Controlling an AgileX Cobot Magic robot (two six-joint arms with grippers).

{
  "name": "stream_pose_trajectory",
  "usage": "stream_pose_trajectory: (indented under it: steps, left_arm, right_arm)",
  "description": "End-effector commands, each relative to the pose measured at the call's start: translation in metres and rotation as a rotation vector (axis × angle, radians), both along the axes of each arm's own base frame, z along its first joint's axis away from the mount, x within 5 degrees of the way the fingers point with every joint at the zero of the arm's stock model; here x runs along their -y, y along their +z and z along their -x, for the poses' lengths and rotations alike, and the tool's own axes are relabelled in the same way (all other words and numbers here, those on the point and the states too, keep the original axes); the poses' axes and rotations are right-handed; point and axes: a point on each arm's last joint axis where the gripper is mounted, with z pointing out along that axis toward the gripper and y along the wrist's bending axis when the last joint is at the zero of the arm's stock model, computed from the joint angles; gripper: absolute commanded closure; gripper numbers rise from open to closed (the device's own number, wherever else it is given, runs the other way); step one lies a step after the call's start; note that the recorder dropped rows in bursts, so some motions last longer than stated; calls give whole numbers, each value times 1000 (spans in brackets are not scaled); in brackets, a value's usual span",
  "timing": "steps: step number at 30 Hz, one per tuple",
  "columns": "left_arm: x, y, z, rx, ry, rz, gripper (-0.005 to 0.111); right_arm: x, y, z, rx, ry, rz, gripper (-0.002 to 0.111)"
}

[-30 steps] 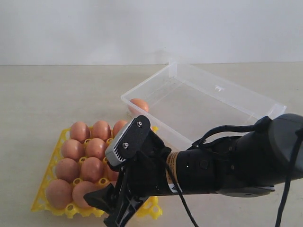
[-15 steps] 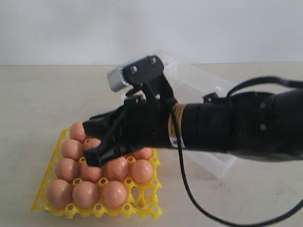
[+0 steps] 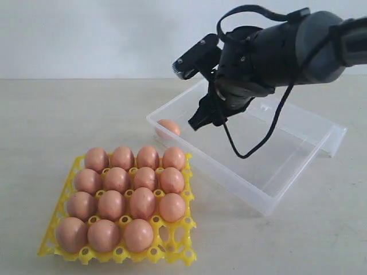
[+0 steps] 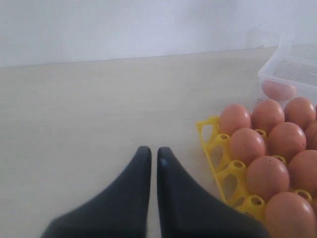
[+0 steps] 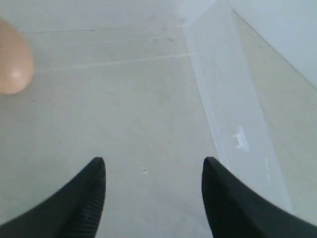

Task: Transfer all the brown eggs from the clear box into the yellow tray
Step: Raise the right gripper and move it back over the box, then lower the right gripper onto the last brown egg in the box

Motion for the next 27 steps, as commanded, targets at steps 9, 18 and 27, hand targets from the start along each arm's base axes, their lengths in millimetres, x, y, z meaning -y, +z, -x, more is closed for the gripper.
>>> stream_pose_trajectory:
  steps: [9, 18, 27]
  left_arm:
    - [0, -1, 0, 3, -4, -3, 103]
    - [0, -1, 0, 3, -4, -3, 103]
    - [0, -1, 0, 3, -4, -3, 103]
  right_arm:
    - [62, -9, -13, -253, 0, -208, 57]
    - [45, 10, -9, -189, 383, -214, 57]
    - [31, 12, -16, -114, 297, -383, 57]
